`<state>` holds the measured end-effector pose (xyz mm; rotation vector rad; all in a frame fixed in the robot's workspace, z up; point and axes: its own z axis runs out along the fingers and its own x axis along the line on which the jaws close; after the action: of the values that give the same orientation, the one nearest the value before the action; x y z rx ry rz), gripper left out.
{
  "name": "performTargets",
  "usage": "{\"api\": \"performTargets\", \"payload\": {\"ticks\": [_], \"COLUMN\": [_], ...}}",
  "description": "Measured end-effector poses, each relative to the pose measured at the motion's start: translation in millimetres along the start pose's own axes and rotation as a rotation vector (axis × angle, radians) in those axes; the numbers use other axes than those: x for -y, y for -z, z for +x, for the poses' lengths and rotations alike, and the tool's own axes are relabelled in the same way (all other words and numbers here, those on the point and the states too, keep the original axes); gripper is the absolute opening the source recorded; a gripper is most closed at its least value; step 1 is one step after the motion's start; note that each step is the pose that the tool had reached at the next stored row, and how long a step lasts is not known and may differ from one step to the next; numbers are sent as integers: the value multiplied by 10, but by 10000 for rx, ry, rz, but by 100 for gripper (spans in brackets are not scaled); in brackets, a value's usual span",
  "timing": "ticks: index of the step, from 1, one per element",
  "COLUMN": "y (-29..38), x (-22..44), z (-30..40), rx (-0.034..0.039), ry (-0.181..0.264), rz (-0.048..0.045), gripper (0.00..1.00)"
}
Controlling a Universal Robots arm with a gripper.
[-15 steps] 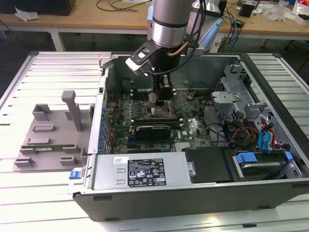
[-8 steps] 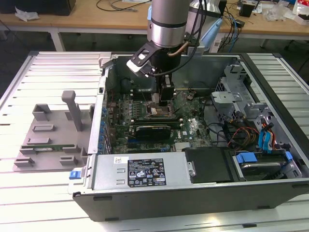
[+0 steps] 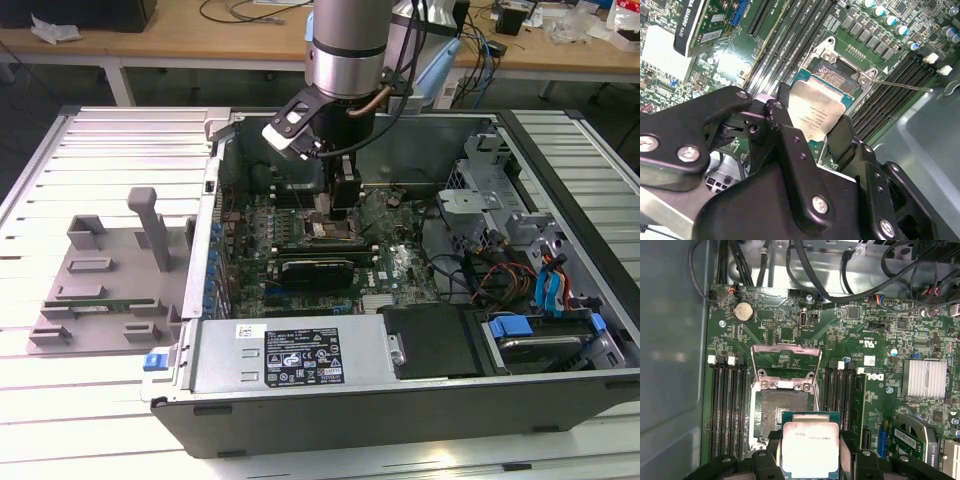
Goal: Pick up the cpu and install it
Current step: 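Place the cpu into insertion slot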
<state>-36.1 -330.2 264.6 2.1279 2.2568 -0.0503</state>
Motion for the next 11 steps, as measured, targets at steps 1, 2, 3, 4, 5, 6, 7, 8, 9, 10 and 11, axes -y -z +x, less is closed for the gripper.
{"api": "performTargets", "payload": {"ticks": [1, 2, 3, 4, 5, 6, 7, 8, 9, 10, 11], "y": [-4, -15, -29, -40, -51, -56, -60, -64, -69, -71, -81], "x": [-1, 0, 0, 0, 0, 0, 0, 0, 0, 0, 0], "z": [0, 1, 1, 2, 2, 3, 3, 3, 3, 3, 4], "rx": [13, 18, 18, 18, 18, 18, 18, 19, 18, 19, 17], "ry": [3, 3, 2, 2, 2, 2, 2, 2, 2, 2, 2], "rz": [1, 1, 1, 1, 1, 2, 1, 2, 1, 2, 0], "gripper": [55, 55, 55, 55, 55, 55, 55, 55, 55, 55, 55]}}
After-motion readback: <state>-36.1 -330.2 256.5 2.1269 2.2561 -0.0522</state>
